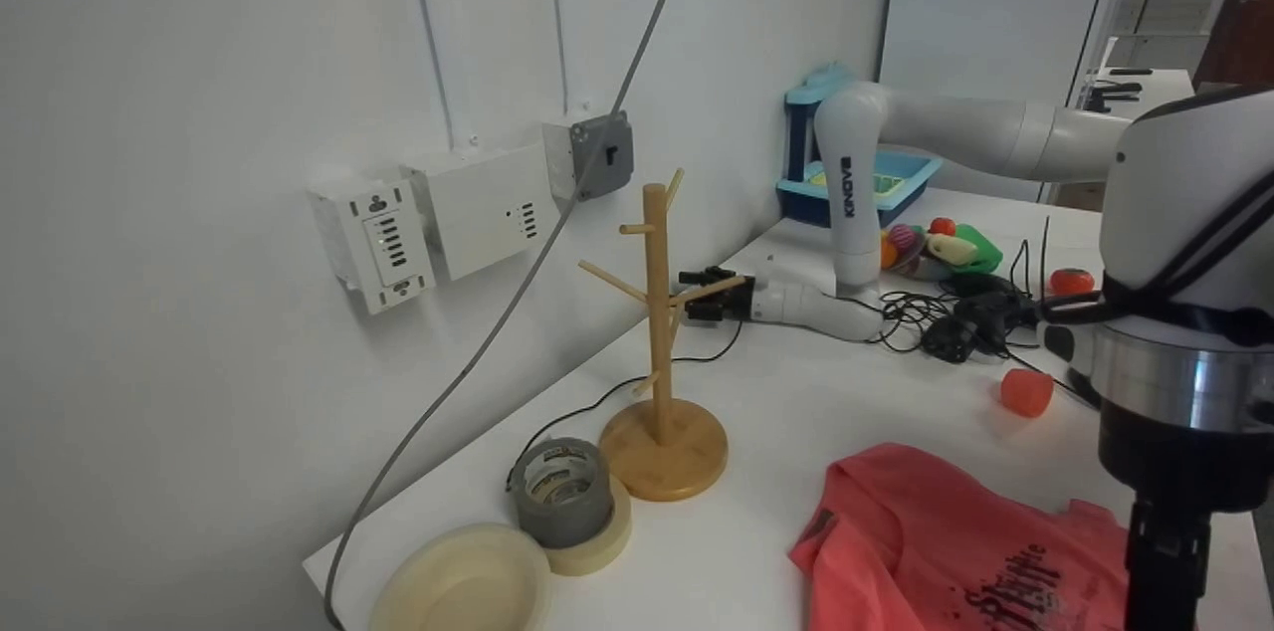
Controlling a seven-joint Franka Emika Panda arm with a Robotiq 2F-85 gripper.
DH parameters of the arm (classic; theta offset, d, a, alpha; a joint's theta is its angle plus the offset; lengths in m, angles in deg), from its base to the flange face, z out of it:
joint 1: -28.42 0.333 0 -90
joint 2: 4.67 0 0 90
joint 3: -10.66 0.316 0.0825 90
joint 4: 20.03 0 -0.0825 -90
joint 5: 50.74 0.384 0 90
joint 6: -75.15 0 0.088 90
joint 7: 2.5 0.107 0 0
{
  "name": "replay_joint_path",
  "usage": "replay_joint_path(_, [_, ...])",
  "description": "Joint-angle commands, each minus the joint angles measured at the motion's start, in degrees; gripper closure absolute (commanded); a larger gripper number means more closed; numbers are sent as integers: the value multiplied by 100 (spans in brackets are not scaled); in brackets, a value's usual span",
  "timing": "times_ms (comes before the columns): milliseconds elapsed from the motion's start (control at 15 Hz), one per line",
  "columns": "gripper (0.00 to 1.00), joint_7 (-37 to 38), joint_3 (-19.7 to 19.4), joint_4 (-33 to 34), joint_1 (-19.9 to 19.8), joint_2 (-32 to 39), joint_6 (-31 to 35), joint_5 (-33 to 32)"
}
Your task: Pick up the orange sweater and put it back down
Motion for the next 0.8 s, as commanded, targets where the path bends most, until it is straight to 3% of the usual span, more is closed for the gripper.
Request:
replay_joint_path(0, [0,157,232,160,-262,119,199,-147])
replay_joint_path(333, [0,491,259,668,-308,457,702,-508])
replay_joint_path(733, [0,594,338,1440,-309,1190,1063,-427])
